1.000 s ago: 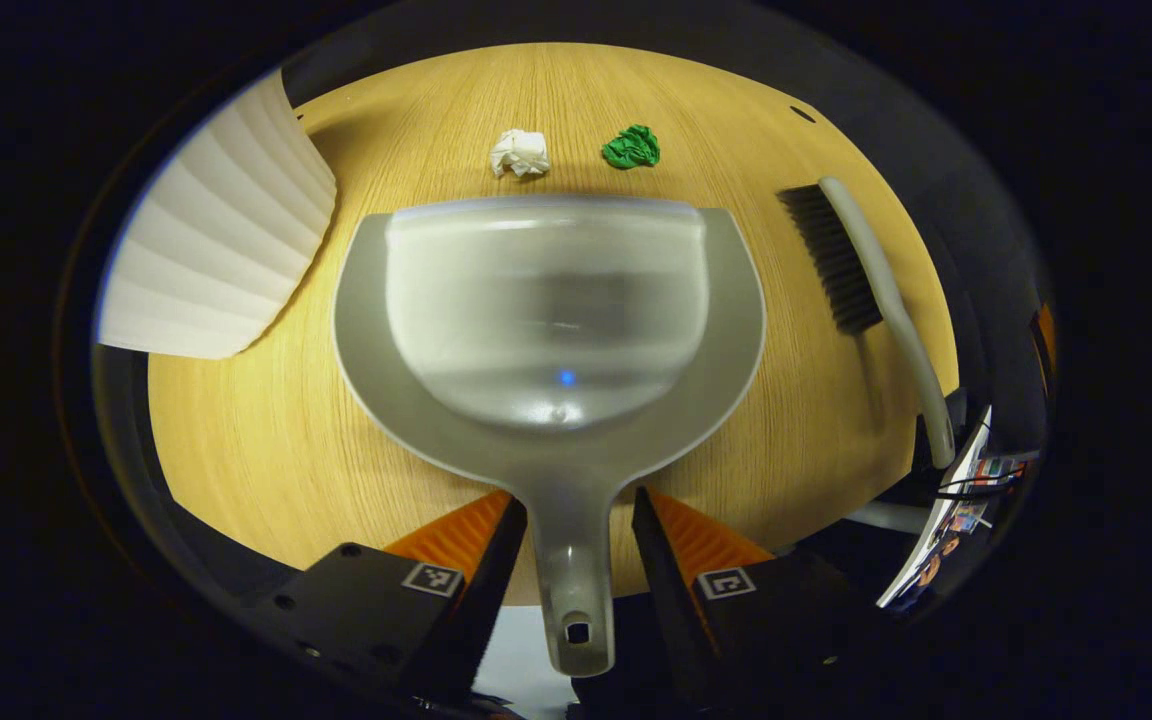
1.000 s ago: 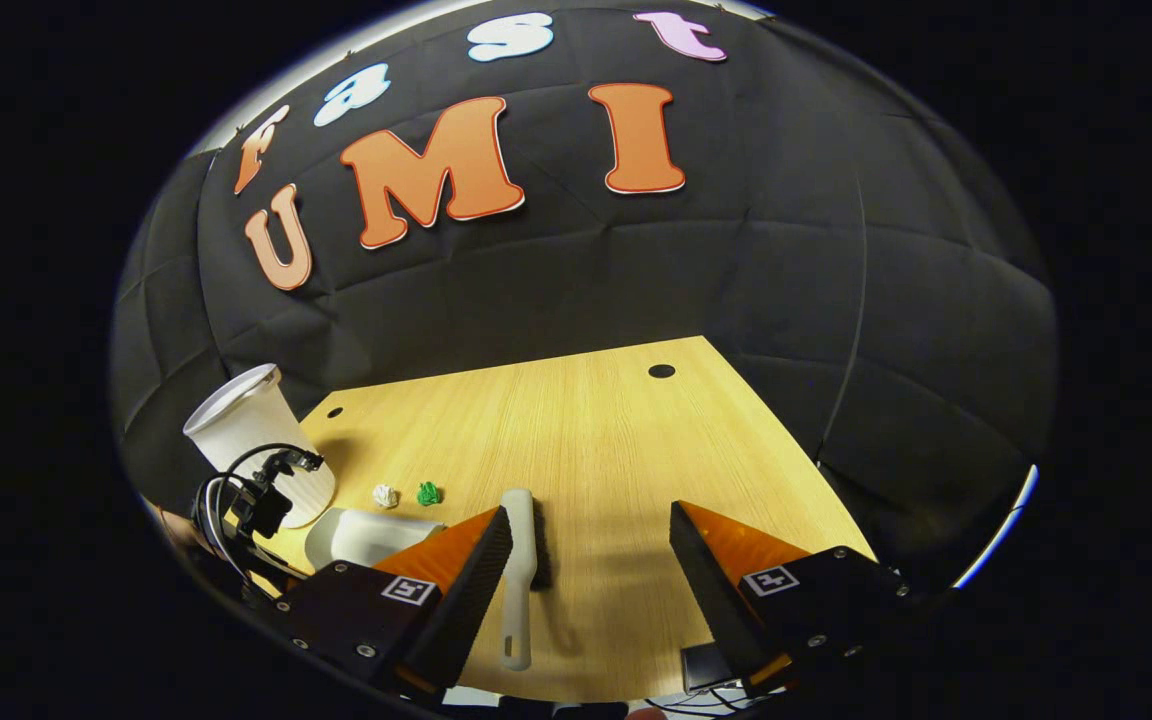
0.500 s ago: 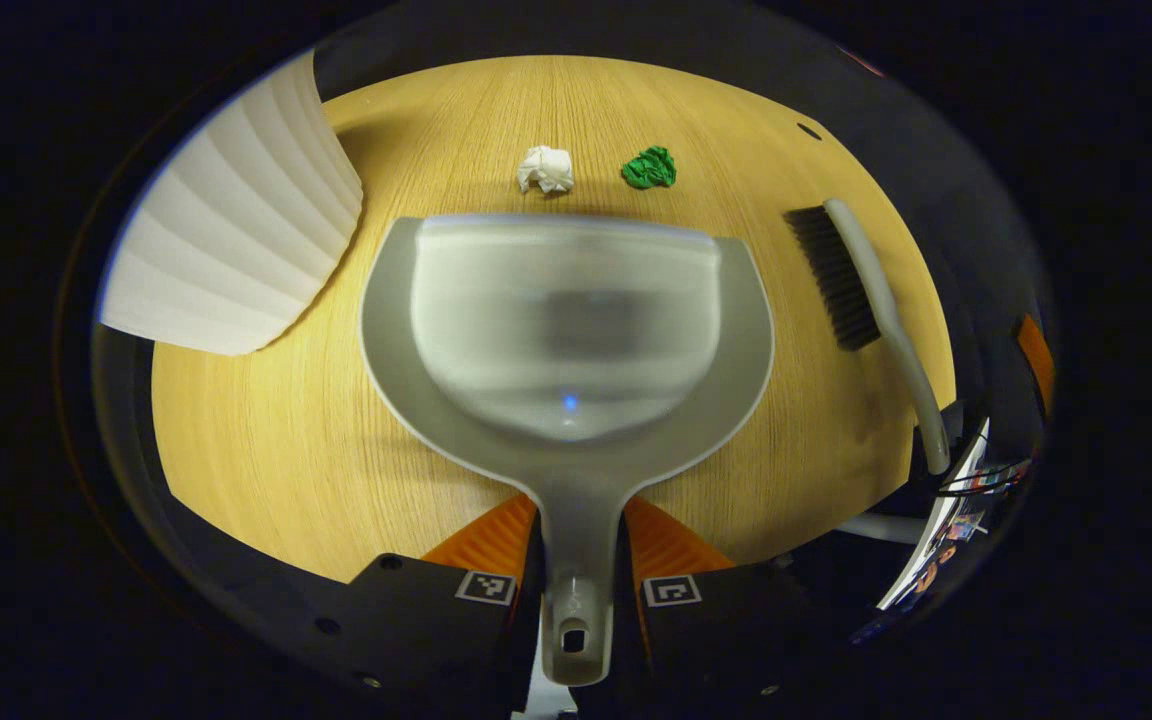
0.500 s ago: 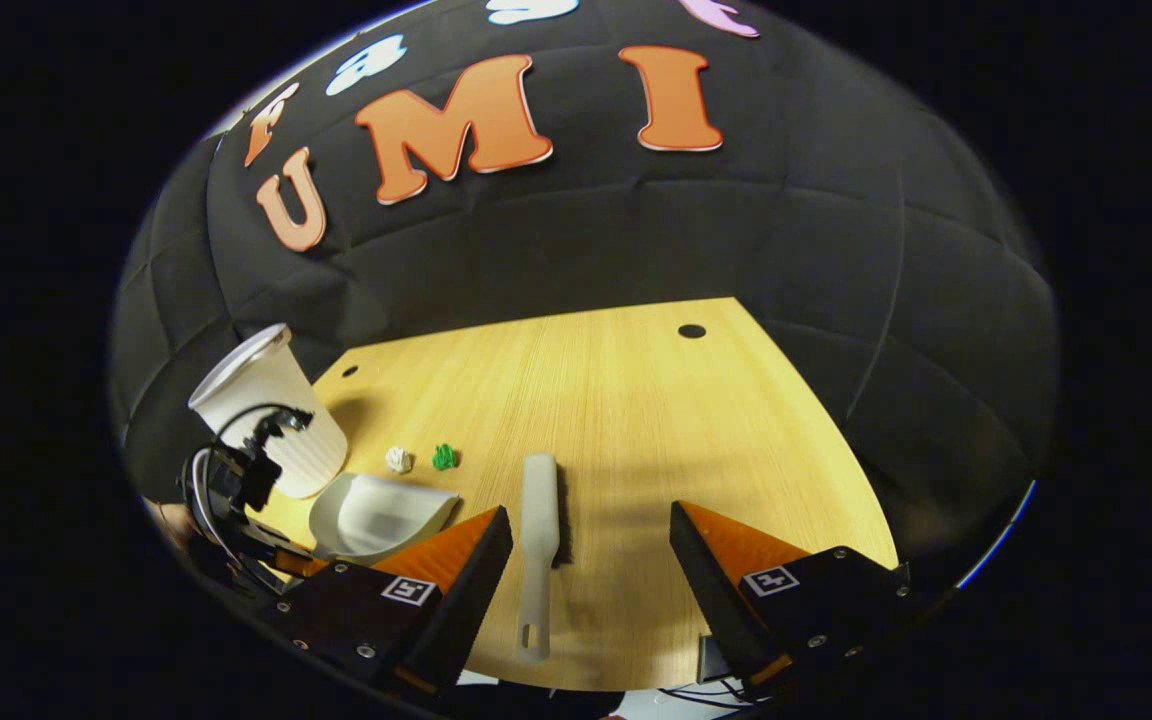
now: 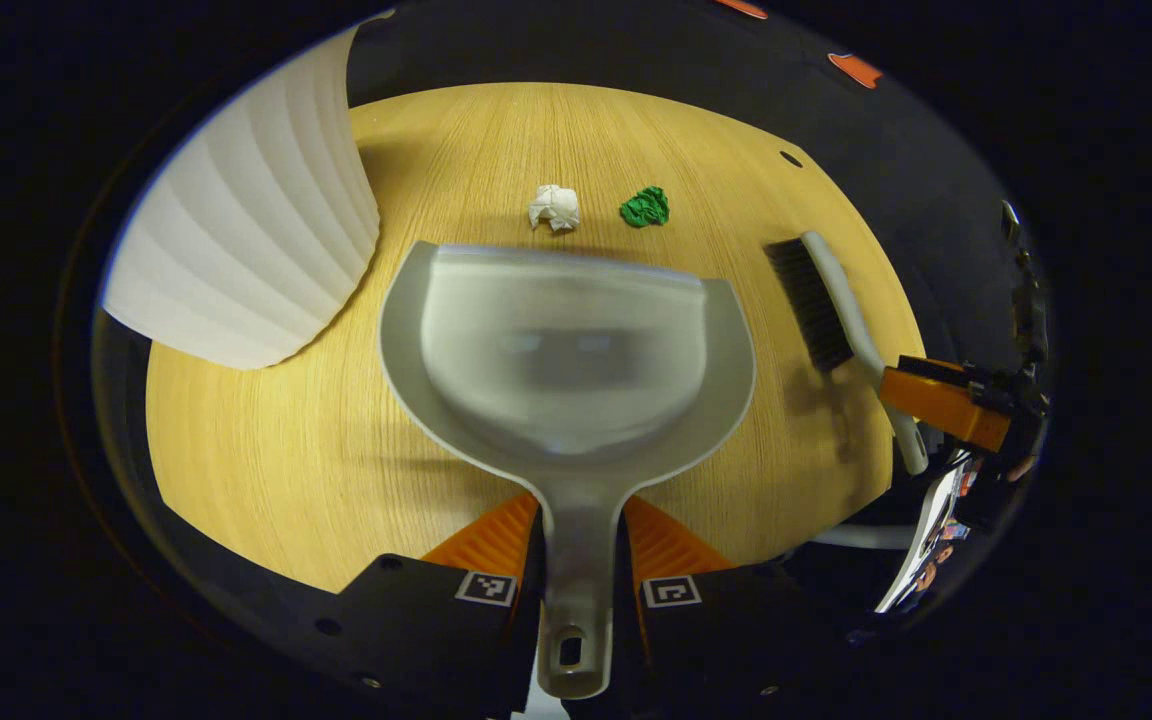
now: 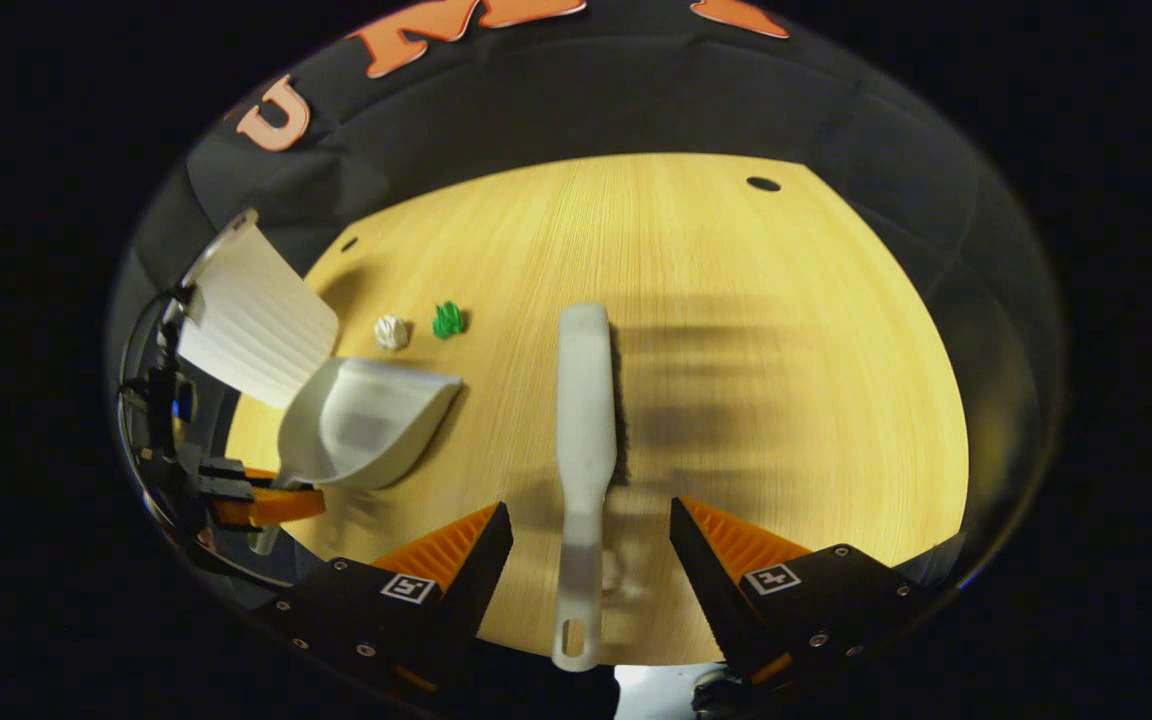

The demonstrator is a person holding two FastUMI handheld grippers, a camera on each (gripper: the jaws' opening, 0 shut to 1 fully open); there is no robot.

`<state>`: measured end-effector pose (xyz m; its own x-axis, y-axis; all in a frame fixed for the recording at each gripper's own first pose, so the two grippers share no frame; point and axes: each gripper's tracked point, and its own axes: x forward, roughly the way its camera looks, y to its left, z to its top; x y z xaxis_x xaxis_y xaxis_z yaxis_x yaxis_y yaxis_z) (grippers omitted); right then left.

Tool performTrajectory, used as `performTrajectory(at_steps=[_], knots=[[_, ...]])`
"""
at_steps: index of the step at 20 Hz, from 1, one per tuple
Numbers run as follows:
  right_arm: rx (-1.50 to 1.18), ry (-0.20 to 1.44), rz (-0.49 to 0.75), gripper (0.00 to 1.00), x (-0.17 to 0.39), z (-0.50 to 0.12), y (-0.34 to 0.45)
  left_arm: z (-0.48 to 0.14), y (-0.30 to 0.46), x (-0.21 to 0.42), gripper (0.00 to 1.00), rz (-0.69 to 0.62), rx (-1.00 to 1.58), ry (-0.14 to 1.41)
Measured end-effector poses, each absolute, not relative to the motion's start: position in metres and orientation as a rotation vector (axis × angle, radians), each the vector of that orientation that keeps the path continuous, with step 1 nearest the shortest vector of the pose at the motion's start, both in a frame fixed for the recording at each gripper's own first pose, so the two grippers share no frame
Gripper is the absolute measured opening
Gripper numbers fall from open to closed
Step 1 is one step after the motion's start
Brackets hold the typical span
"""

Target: Pick up the small broom and dustpan from the desktop, sweep the trash into the dustpan with the broom, and then empty the trash into the garbage bin.

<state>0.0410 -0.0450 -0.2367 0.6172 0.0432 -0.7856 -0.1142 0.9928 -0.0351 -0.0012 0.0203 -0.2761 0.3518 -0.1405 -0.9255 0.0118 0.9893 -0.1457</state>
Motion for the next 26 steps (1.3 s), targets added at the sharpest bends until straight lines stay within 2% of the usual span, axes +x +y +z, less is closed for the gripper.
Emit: performTrajectory(at_steps=[4,6,7,8,9,11,14,16,19,20,21,26], knots=[[-0.136,1.026,0.106,0.95,0.032,-0.269,-0.038,-0.273,0.024,0.004,0.32,-0.115,-0.124,1.203],[-0.15,1.03,0.104,0.83,0.034,-0.27,-0.035,-0.281,0.025,0.009,0.32,-0.119,-0.138,1.21],[-0.161,1.033,0.097,0.64,0.032,-0.272,-0.036,-0.284,0.025,0.009,0.32,-0.122,-0.142,1.213],[-0.167,1.036,0.088,0.58,0.034,-0.272,-0.038,-0.286,0.026,0.01,0.32,-0.126,-0.139,1.214],[-0.165,1.04,0.083,0.37,0.034,-0.27,-0.039,-0.288,0.027,0.01,0.32,-0.131,-0.138,1.211],[-0.143,1.039,0.085,0.27,0.037,-0.266,-0.04,-0.286,0.029,0.011,0.32,-0.145,-0.13,1.183],[-0.192,0.998,0.087,0.23,0.049,-0.255,-0.044,-0.286,0.033,0.014,0.3,-0.169,-0.121,1.135],[-0.245,0.977,0.094,0.22,0.058,-0.247,-0.044,-0.288,0.038,0.014,0.33,-0.18,-0.114,1.12],[-0.282,0.952,0.144,0.21,0.078,-0.234,-0.029,-0.29,0.045,0.014,0.3,-0.203,-0.094,1.109],[-0.322,0.94,0.165,0.11,0.09,-0.232,-0.025,-0.291,0.046,0.013,0.3,-0.217,-0.079,1.111],[-0.368,0.932,0.189,0.21,0.102,-0.23,-0.021,-0.292,0.047,0.013,0.3,-0.228,-0.067,1.116],[-0.508,0.901,0.323,0.21,0.165,-0.222,0.018,-0.296,0.053,0.01,0.3,-0.266,-0.028,1.147]])
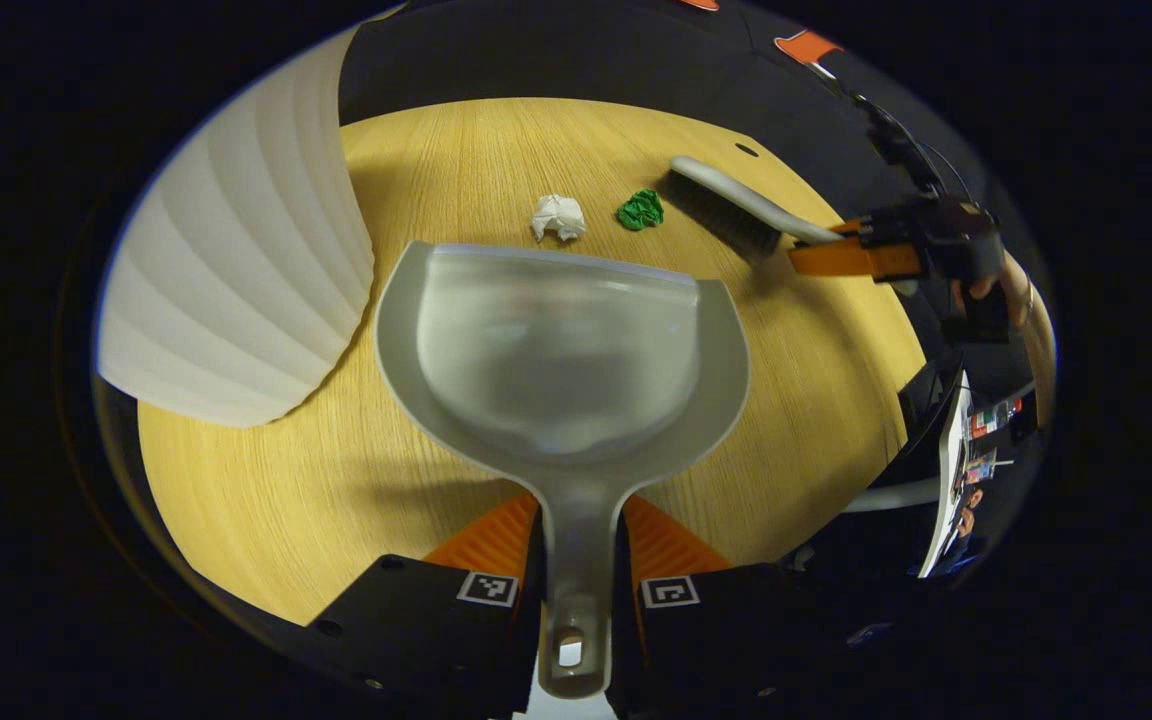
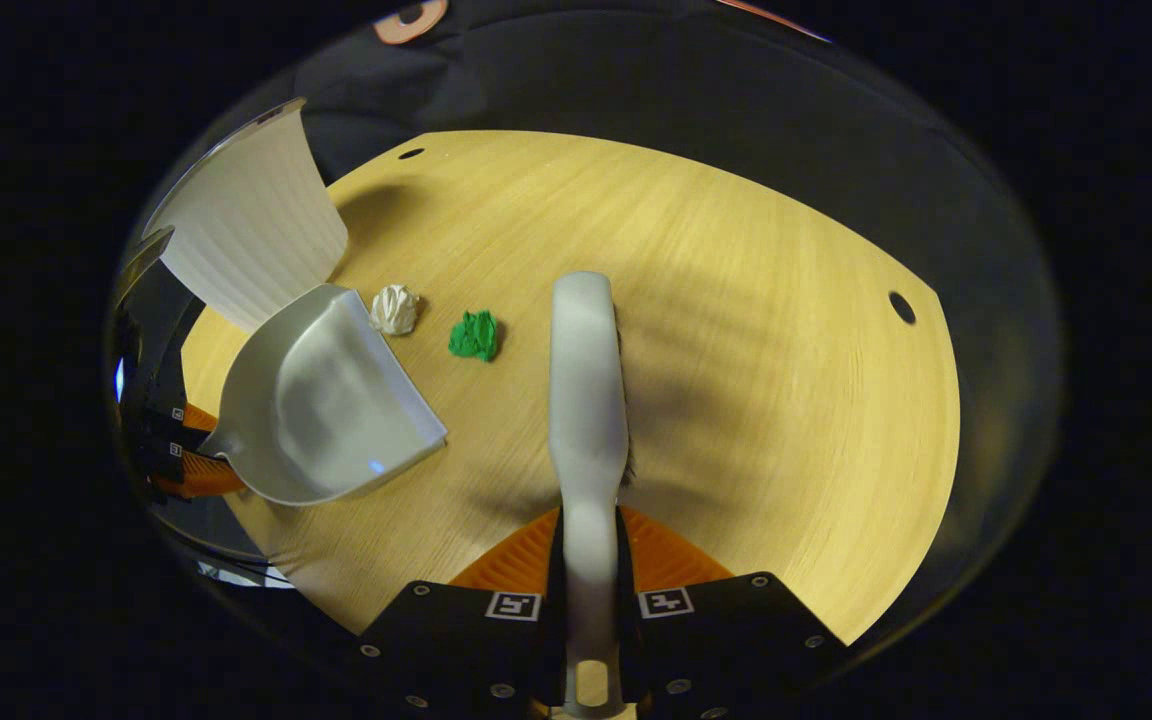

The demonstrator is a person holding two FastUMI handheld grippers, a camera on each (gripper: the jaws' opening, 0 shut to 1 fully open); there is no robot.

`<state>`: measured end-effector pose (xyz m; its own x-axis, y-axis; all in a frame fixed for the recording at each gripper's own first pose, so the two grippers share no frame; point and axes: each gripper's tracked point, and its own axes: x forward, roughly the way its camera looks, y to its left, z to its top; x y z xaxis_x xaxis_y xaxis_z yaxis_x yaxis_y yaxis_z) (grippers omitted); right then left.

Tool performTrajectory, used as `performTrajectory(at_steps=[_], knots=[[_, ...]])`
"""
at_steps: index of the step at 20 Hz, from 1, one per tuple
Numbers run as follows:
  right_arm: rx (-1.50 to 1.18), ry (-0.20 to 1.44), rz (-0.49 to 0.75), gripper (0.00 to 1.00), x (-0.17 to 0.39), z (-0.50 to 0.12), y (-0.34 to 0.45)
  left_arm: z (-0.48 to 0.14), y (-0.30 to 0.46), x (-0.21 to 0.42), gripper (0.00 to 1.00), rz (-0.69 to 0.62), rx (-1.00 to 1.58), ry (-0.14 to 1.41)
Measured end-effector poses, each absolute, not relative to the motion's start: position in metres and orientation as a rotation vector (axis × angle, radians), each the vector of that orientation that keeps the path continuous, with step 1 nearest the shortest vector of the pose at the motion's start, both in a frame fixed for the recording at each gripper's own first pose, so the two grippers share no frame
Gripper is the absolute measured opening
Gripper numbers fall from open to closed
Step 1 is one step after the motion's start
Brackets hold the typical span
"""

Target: Pick up the small broom and dustpan from the desktop, sweep the trash into the dustpan with the broom, and then empty the trash into the garbage bin.

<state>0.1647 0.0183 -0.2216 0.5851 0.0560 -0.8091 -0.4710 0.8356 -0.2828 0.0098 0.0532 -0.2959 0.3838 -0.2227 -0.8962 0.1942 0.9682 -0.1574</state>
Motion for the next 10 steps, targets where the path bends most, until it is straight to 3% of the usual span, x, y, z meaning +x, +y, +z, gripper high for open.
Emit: performTrajectory(at_steps=[4,10], knots=[[-0.569,0.9,0.499,0.21,0.18,-0.224,0.068,-0.287,0.056,0.006,0.3,-0.283,-0.006,1.181],[-0.605,0.917,0.685,0.21,0.157,-0.233,0.113,-0.281,0.056,0.002,0.3,-0.298,0.022,1.226]])
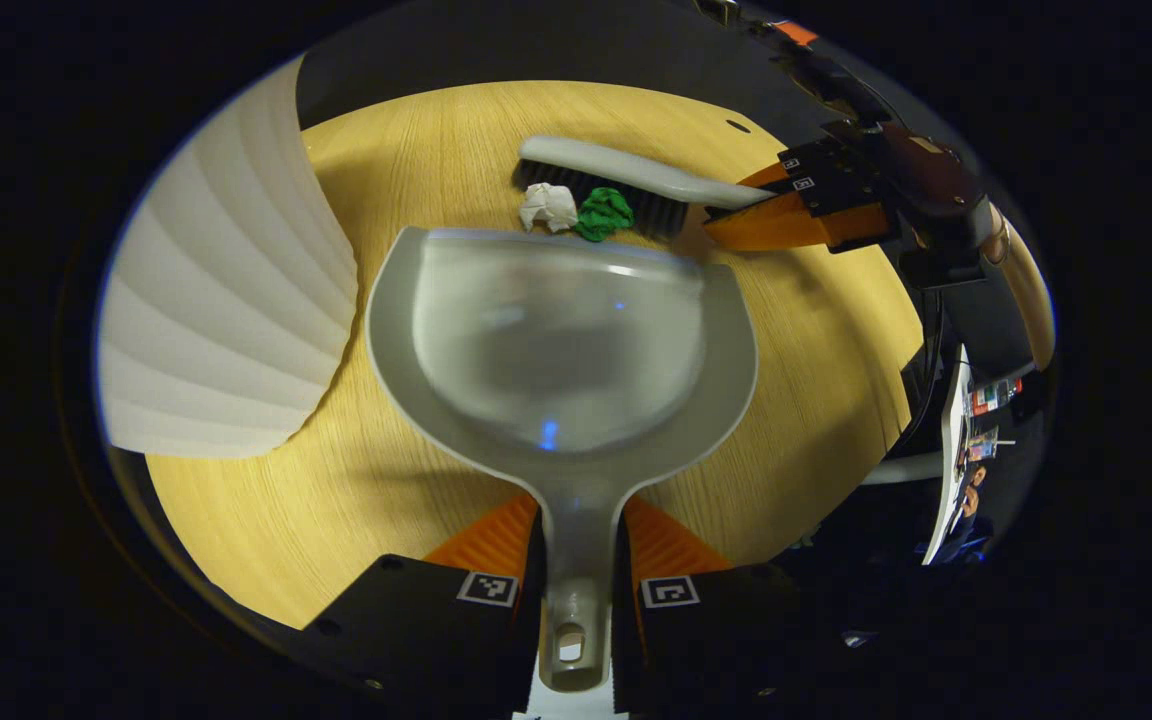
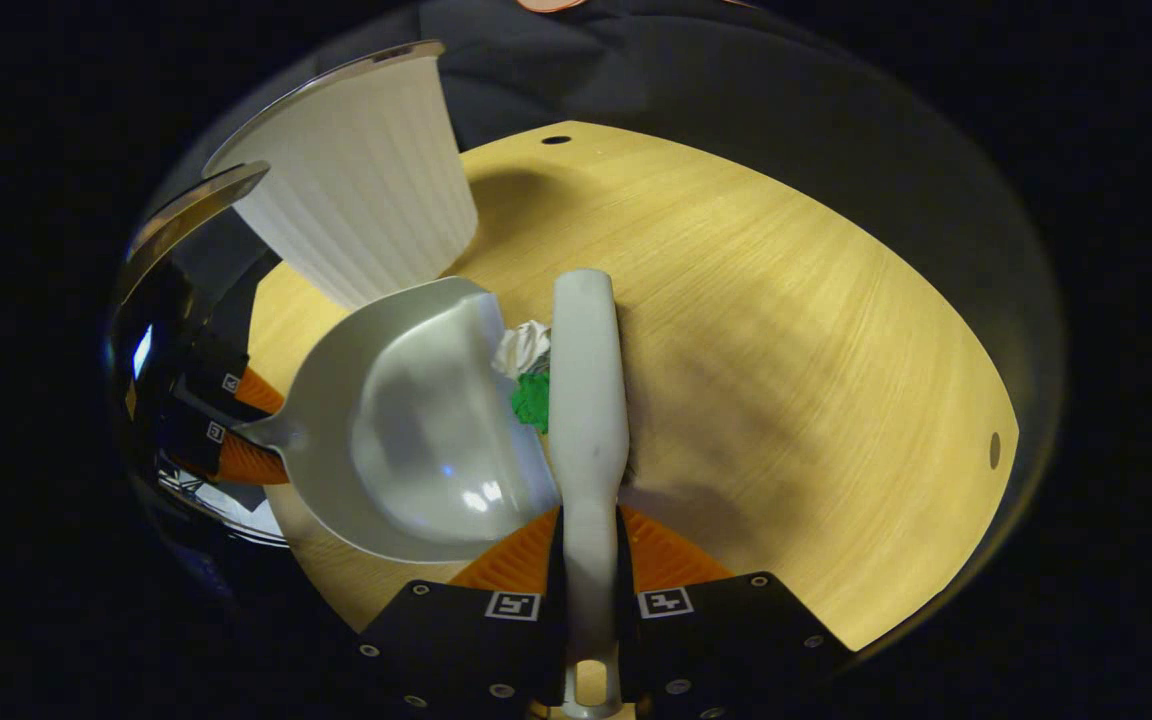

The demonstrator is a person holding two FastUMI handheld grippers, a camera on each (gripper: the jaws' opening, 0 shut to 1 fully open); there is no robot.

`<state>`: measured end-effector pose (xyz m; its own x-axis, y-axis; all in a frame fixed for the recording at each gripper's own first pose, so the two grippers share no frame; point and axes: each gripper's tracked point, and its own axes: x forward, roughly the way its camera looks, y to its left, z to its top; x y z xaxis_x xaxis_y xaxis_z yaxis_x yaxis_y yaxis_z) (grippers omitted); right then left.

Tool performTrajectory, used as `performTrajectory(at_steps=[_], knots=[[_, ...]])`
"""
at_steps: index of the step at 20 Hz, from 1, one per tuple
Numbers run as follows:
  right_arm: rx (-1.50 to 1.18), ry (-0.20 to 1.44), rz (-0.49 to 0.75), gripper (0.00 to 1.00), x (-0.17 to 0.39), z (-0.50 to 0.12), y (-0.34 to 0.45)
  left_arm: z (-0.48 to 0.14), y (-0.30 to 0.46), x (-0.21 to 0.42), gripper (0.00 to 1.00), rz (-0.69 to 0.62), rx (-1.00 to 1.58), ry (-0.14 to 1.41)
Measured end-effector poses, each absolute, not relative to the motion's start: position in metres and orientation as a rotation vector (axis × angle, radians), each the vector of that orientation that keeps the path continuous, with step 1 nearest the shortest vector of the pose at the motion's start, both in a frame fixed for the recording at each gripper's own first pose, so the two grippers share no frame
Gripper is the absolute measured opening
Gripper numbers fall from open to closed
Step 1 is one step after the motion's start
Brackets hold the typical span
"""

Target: Pick up the small broom and dustpan from the desktop, sweep the trash into the dustpan with the broom, and then empty the trash into the garbage bin.

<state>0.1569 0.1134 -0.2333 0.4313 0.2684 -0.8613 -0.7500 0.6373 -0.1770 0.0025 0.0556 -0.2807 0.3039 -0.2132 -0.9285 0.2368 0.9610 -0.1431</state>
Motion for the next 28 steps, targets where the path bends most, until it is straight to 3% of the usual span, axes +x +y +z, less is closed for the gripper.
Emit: performTrajectory(at_steps=[7,12,17,22,28], knots=[[-0.603,0.963,0.825,0.21,0.112,-0.238,0.137,-0.281,0.056,0.005,0.3,-0.298,0.026,1.234],[-0.562,0.908,0.583,0.21,0.151,-0.221,0.083,-0.273,0.056,0.01,0.3,-0.284,0.041,1.14],[-0.41,0.895,0.399,0.2,0.145,-0.205,0.013,-0.247,0.048,0.012,0.3,-0.292,0.042,1.045],[-0.298,0.891,0.301,0.21,0.123,-0.216,-0.026,-0.232,0.034,0.006,0.29,-0.298,0.015,1.026],[-0.258,0.881,0.256,0.21,0.127,-0.237,-0.039,-0.149,0.004,0.005,0.29,-0.384,0.047,0.977]])
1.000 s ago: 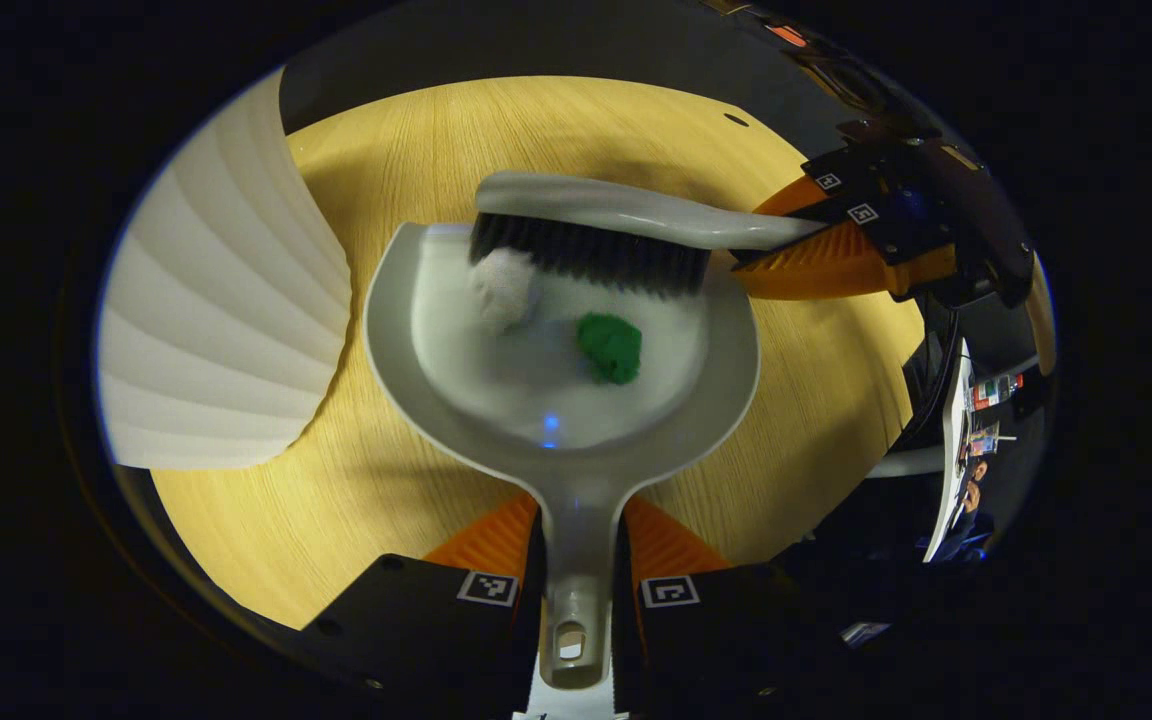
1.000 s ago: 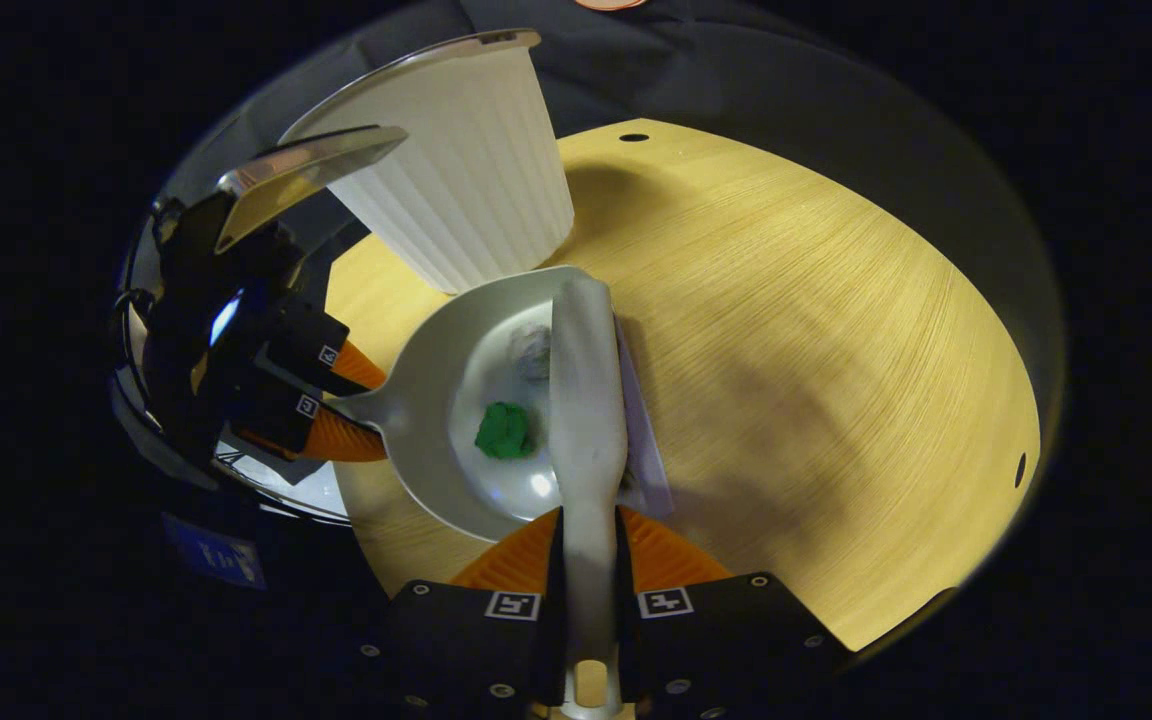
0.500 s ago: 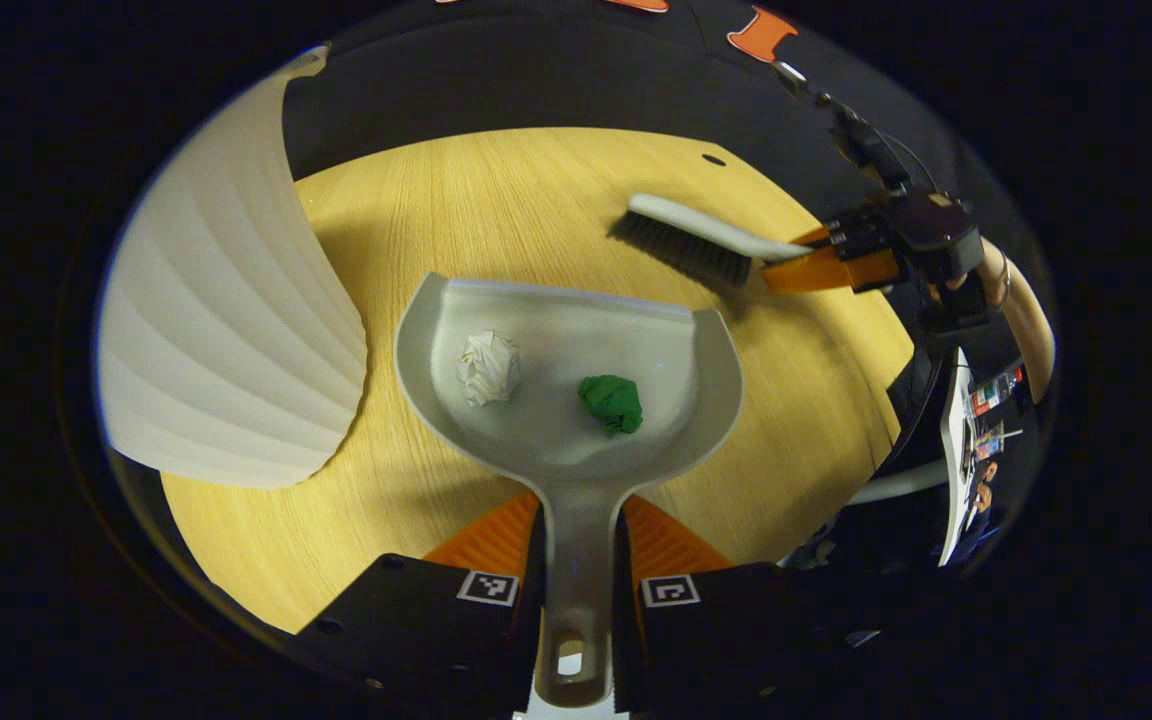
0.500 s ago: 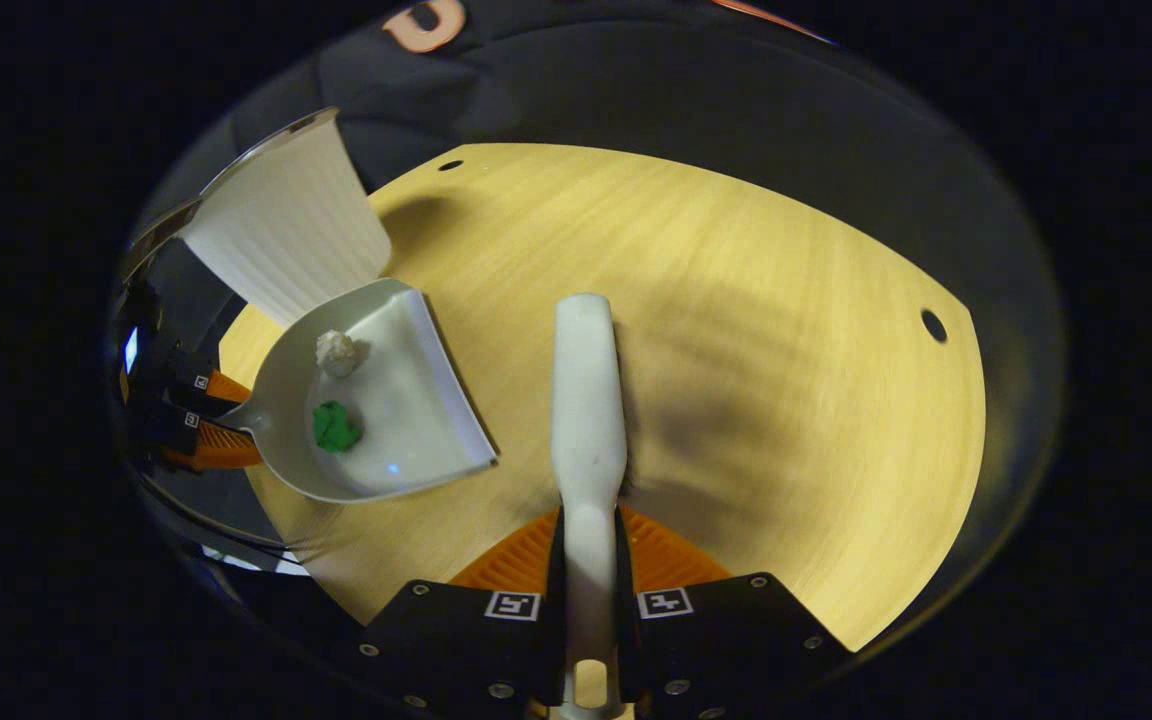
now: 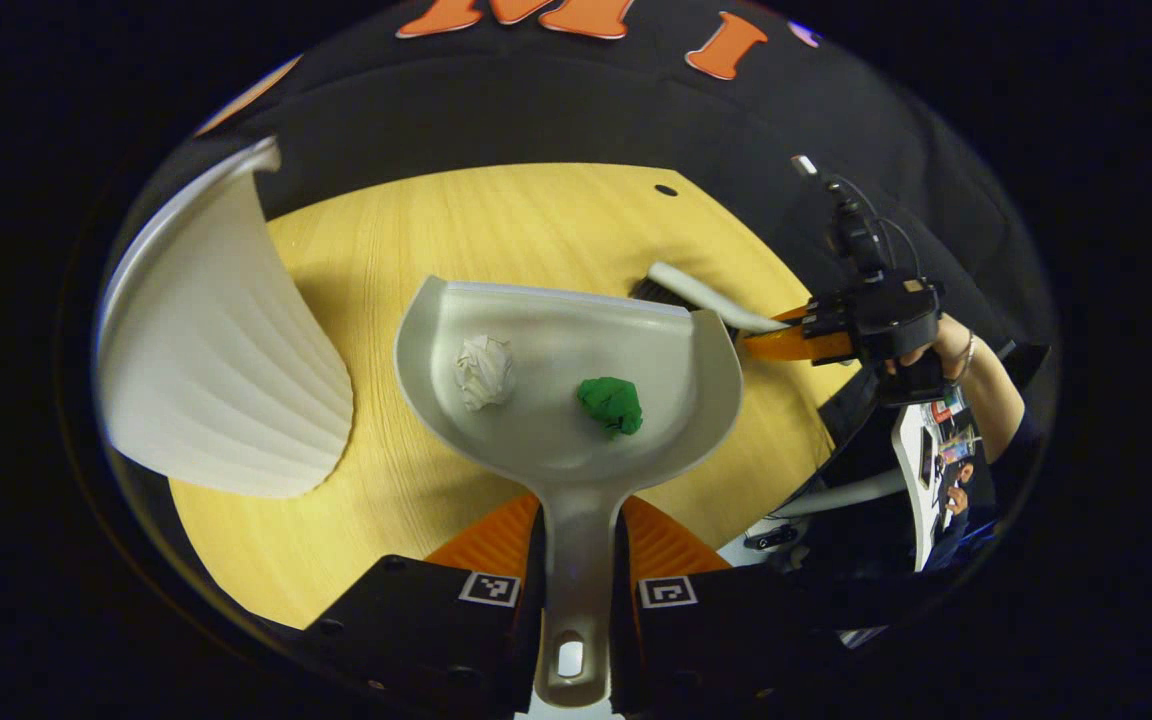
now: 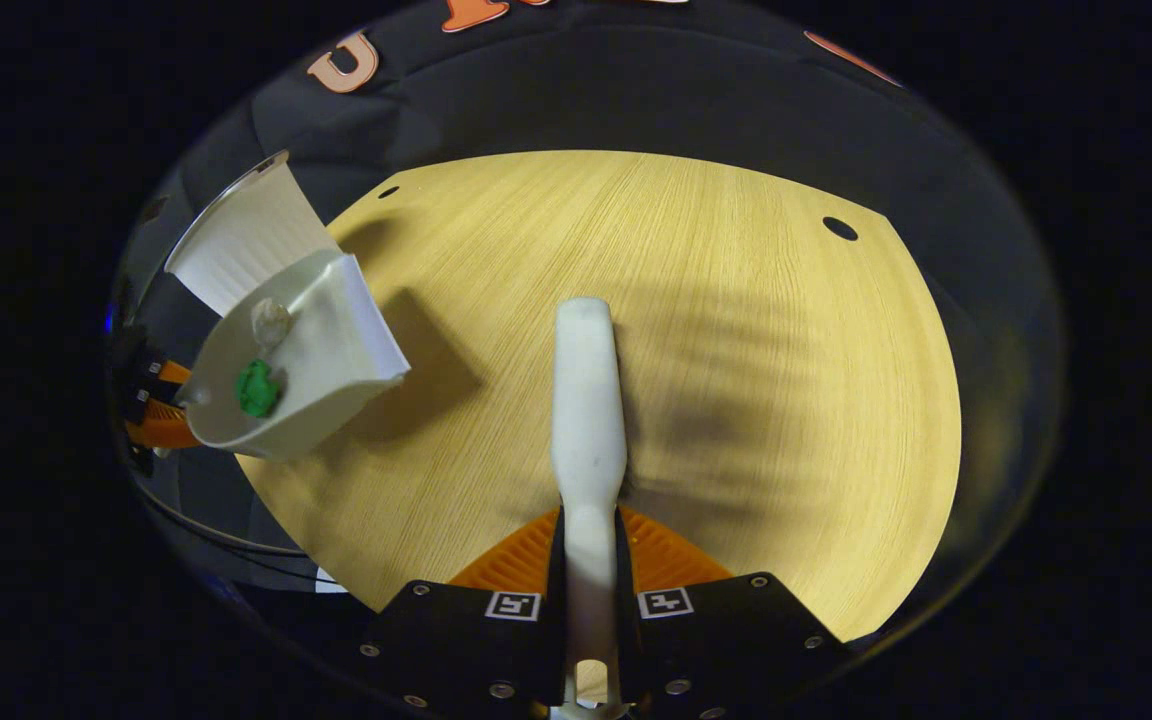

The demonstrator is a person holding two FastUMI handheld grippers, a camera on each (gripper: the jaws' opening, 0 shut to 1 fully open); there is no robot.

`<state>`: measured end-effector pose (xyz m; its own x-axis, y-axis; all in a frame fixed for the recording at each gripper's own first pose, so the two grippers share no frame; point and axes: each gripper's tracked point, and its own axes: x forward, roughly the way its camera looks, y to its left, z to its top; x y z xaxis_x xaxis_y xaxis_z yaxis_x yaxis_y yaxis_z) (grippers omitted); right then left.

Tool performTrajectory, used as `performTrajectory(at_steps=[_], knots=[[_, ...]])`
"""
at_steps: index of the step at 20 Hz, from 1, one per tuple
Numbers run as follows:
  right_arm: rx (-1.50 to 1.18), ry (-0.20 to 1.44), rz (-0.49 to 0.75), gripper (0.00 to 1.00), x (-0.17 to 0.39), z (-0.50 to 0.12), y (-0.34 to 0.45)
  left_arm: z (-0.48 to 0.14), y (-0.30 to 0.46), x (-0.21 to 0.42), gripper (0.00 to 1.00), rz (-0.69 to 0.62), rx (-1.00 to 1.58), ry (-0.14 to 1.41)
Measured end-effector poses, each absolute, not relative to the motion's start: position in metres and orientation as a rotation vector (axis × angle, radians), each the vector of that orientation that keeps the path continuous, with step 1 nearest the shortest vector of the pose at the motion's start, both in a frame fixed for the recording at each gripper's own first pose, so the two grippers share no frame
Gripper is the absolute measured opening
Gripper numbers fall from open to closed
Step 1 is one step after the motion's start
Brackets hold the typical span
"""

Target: Pick up the small broom and dustpan from the desktop, sweep the trash into the dustpan with the broom, and then empty the trash into the garbage bin.

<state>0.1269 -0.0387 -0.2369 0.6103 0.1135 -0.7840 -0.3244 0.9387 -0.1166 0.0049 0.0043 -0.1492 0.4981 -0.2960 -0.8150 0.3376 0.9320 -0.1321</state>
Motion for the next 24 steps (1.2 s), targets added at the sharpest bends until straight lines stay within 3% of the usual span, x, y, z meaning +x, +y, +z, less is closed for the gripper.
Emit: performTrajectory(at_steps=[5,12,18,24], knots=[[-0.254,0.876,0.271,0.2,0.121,-0.236,-0.04,-0.071,-0.005,0.014,0.29,-0.447,0.032,0.939],[-0.25,0.897,0.314,0.2,0.122,-0.237,-0.037,0.033,0.019,0.032,0.29,-0.418,-0.015,0.845],[-0.259,0.906,0.345,0.21,0.119,-0.233,-0.034,0.077,0.125,0.049,0.29,-0.182,0.046,0.781],[-0.249,0.91,0.373,0.21,0.117,-0.231,-0.031,0.086,0.243,0.045,0.28,0.04,0.193,0.831]])
